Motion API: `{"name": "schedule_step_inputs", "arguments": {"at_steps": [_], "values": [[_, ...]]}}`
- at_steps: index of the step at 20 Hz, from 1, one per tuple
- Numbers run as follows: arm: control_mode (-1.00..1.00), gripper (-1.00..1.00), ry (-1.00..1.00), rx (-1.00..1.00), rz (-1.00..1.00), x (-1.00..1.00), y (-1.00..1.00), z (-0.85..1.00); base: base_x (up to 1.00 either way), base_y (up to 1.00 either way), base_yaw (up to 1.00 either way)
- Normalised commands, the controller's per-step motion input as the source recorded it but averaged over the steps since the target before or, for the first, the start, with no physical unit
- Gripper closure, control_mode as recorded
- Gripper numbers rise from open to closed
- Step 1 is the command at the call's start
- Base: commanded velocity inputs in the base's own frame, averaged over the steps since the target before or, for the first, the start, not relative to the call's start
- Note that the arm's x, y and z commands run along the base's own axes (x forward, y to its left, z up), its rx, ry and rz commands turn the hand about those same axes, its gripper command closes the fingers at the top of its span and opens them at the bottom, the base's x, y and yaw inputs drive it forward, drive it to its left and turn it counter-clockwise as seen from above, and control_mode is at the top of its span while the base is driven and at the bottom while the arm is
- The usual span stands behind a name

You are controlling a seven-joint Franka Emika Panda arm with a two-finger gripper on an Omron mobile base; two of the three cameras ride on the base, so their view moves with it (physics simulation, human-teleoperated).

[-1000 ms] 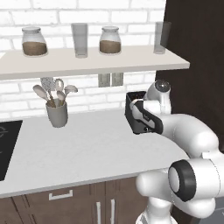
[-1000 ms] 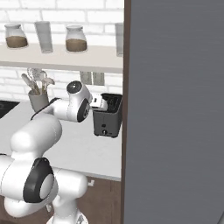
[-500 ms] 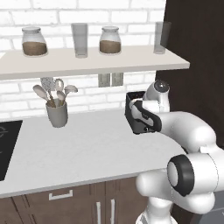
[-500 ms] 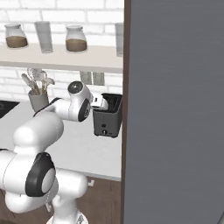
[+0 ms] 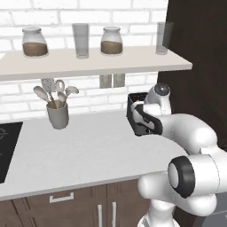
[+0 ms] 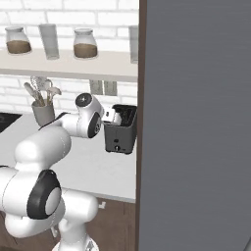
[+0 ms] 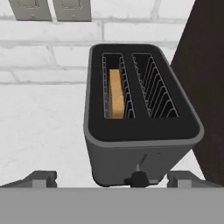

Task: Start the toaster. Once the lever pops up, take the bread to the plate on the dining counter.

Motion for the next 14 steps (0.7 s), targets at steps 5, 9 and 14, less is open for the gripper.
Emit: {"name": "schedule_step_inputs", "arguments": {"at_steps": [5, 9, 14], "values": [[-1.00, -1.00, 0.00, 0.00, -0.06, 0.00, 0.00, -0.01, 0.00, 0.00, 0.00], [-1.00, -1.00, 0.00, 0.00, -0.02, 0.00, 0.03, 0.00, 0.00, 0.00, 0.00], [-1.00, -1.00, 0.00, 0.00, 0.00, 0.00, 0.03, 0.00, 0.00, 0.00, 0.00]]}}
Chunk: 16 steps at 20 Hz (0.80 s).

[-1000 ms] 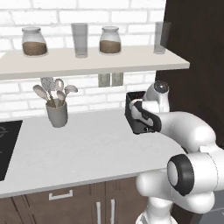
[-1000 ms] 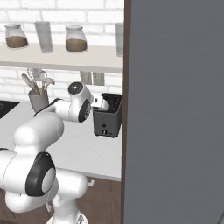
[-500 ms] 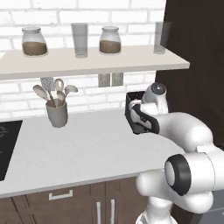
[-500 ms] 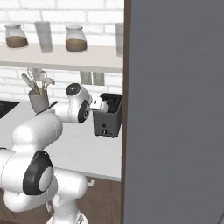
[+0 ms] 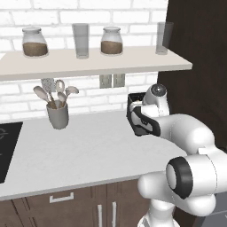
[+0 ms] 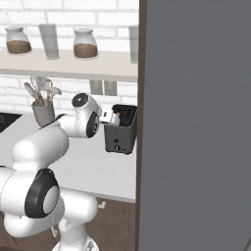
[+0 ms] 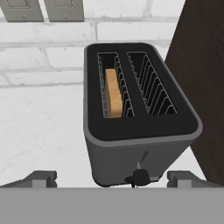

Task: Start the toaster. Once the lever pops up, take the bread to the plate on the dining counter.

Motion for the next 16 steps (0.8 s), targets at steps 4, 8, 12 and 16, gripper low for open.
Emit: {"name": "schedule_step_inputs", "arguments": {"at_steps": [4, 8, 12, 16], "values": [[-1.00, -1.00, 0.00, 0.00, 0.00, 0.01, 0.00, 0.00, 0.00, 0.00, 0.00], [-1.00, -1.00, 0.00, 0.00, 0.00, 0.00, 0.00, 0.00, 0.00, 0.00, 0.00], [-1.00, -1.00, 0.00, 0.00, 0.00, 0.08, 0.00, 0.00, 0.00, 0.00, 0.00], [-1.00, -1.00, -0.05, 0.00, 0.00, 0.03, 0.00, 0.00, 0.00, 0.00, 0.00]]}}
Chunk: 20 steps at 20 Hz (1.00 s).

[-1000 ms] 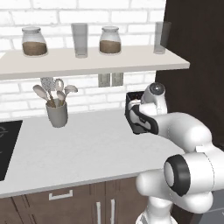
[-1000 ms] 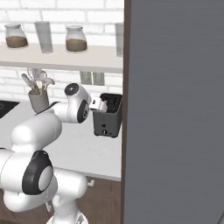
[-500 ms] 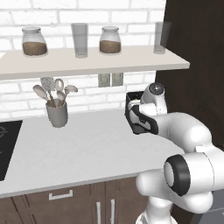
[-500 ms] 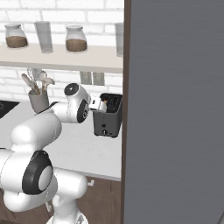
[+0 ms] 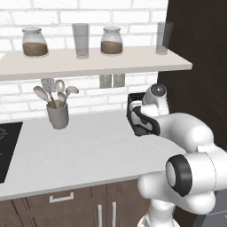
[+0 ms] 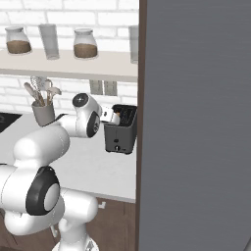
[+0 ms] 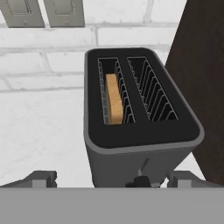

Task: Start the toaster. Once the lever pops up, take the bread to the plate on the dining counter.

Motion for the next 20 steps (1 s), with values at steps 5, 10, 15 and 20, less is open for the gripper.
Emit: {"name": "schedule_step_inputs", "arguments": {"at_steps": [5, 10, 15, 20], "values": [[-1.00, -1.00, -0.05, 0.00, 0.00, 0.00, 0.00, 0.00, 0.00, 0.00, 0.00], [-1.00, -1.00, -0.01, 0.00, 0.00, 0.00, 0.00, 0.00, 0.00, 0.00, 0.00], [-1.00, -1.00, 0.00, 0.00, 0.00, 0.00, 0.00, -0.13, 0.00, 0.00, 0.00], [-1.00, -1.00, 0.00, 0.00, 0.00, 0.00, 0.00, -0.07, 0.00, 0.00, 0.00]]}}
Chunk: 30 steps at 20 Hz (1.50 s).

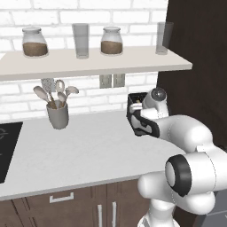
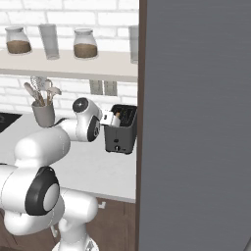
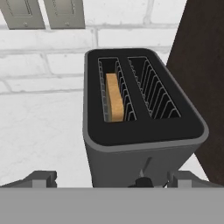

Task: Start the toaster. Once the lever pops up, take the bread to the plate on the dining counter.

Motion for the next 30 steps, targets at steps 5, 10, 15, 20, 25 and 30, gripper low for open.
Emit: {"name": "schedule_step_inputs", "arguments": {"at_steps": [5, 10, 15, 20, 25, 30], "values": [[-1.00, -1.00, 0.00, 0.00, 0.00, 0.00, 0.00, 0.00, 0.00, 0.00, 0.00], [-1.00, -1.00, 0.00, 0.00, 0.00, 0.00, 0.00, 0.00, 0.00, 0.00, 0.00], [-1.00, -1.00, 0.00, 0.00, 0.00, 0.00, 0.00, 0.00, 0.00, 0.00, 0.00], [-1.00, -1.00, 0.00, 0.00, 0.00, 0.00, 0.00, 0.00, 0.00, 0.00, 0.00], [-1.00, -1.00, 0.00, 0.00, 0.00, 0.00, 0.00, 0.00, 0.00, 0.00, 0.00], [-1.00, -1.00, 0.00, 0.00, 0.00, 0.00, 0.00, 0.00, 0.00, 0.00, 0.00]]}}
